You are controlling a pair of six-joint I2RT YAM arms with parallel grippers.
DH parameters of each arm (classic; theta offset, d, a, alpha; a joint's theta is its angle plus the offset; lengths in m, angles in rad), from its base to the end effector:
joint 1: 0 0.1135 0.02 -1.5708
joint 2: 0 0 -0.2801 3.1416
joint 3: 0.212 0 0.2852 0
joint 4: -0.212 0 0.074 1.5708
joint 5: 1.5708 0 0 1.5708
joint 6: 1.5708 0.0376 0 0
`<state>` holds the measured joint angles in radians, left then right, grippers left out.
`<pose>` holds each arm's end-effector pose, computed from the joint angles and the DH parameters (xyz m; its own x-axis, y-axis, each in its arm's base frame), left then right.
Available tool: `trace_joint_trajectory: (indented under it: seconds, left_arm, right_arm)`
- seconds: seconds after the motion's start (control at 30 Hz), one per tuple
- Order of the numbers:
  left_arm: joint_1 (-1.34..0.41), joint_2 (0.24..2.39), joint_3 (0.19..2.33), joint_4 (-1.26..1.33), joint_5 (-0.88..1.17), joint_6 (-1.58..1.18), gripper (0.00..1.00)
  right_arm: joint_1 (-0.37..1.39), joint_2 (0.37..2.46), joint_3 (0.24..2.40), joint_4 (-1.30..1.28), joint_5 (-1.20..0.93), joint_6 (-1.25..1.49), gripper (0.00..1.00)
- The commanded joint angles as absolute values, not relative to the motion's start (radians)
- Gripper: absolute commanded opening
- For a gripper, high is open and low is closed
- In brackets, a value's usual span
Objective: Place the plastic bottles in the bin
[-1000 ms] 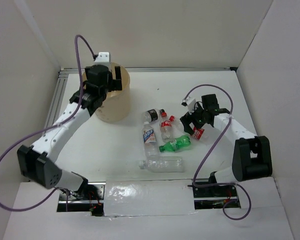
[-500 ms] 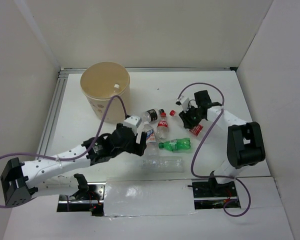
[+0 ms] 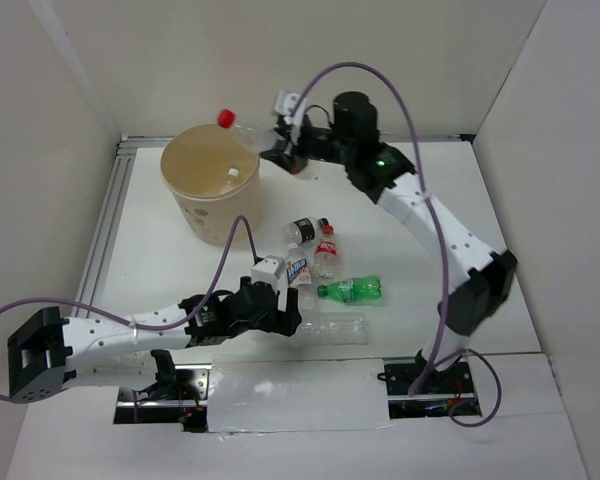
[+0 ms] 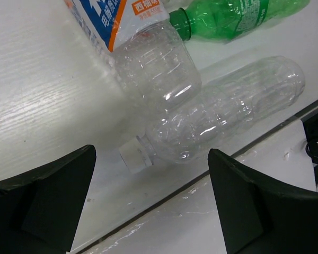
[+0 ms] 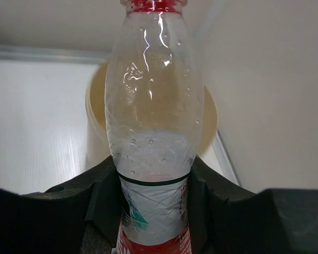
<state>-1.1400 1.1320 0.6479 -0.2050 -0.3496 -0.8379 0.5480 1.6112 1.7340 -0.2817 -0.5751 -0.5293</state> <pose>0.1203 -0.2309 0.2209 -0.7301 -0.0836 -0.6782 0.2999 0.8526 -0.4279 0.3350 0.2284 0.4704 0.3356 -0.2915 -0.8957 -0.8412 0.3351 -0.4243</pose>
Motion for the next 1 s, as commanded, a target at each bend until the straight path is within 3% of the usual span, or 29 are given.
trace_joint_trajectory:
  seconds: [0.0,0.07,0.1,0.23,0.3,0.4,0.5,0.7,0.73,0.77,0.8,0.83,0.87,0.9,0.97]
  left_arm:
    - [-1.161,1.068,0.606,-0.163,-0.367,-0.910,1.00]
    - [-1.170,1.028,0.582,-0.152,-0.367,-0.933,1.00]
    - [-1.170,1.005,0.563,-0.152,-0.367,-0.952,1.00]
    - [-1.190,0.973,0.554,-0.175,-0.380,-0.975,1.00]
    - [-1.190,0.963,0.554,-0.175,-0.391,-0.976,1.00]
    - [-1.190,0.972,0.564,-0.154,-0.400,-0.954,1.00]
    - [-1.190,1.038,0.627,-0.153,-0.434,-0.942,1.00]
    - [-1.168,1.242,0.790,-0.153,-0.486,-0.888,1.00]
    - [-1.155,1.303,0.808,-0.153,-0.486,-0.888,1.00]
    - [-1.141,1.330,0.822,-0.128,-0.486,-0.888,1.00]
    - [-1.129,1.353,0.836,-0.112,-0.471,-0.888,1.00]
    - [-1.100,1.376,0.836,-0.100,-0.453,-0.888,1.00]
    - [-1.086,1.428,0.850,-0.100,-0.453,-0.906,1.00]
    - [-1.074,1.459,0.882,-0.136,-0.453,-0.917,1.00]
    - [-1.049,1.524,0.926,-0.187,-0.453,-0.931,1.00]
  right_arm:
    - [0.641,1.784,1.912,-0.080,-0.581,-0.444,0.29]
    - [0.669,1.936,2.056,-0.080,-0.581,-0.399,0.29]
    - [0.696,2.019,2.233,-0.080,-0.571,-0.379,0.29]
    - [0.742,2.143,2.373,-0.043,-0.558,-0.365,0.32]
    - [0.755,2.213,2.431,-0.052,-0.539,-0.347,0.43]
    - [0.755,2.252,2.431,-0.077,-0.520,-0.331,0.81]
    - [0.746,2.229,2.407,-0.103,-0.496,-0.298,0.99]
    - [0.640,2.100,2.384,-0.221,-0.383,-0.210,0.99]
    - [0.614,2.048,2.328,-0.288,-0.383,-0.210,0.94]
    - [0.559,2.019,2.285,-0.317,-0.399,-0.210,0.69]
    - [0.528,1.985,2.232,-0.340,-0.399,-0.210,0.51]
    - [0.496,1.911,2.173,-0.372,-0.434,-0.201,0.38]
    - [0.461,1.870,2.045,-0.388,-0.466,-0.215,0.31]
    - [0.406,1.827,1.976,-0.400,-0.488,-0.225,0.30]
    - [0.355,1.701,1.852,-0.436,-0.515,-0.282,0.48]
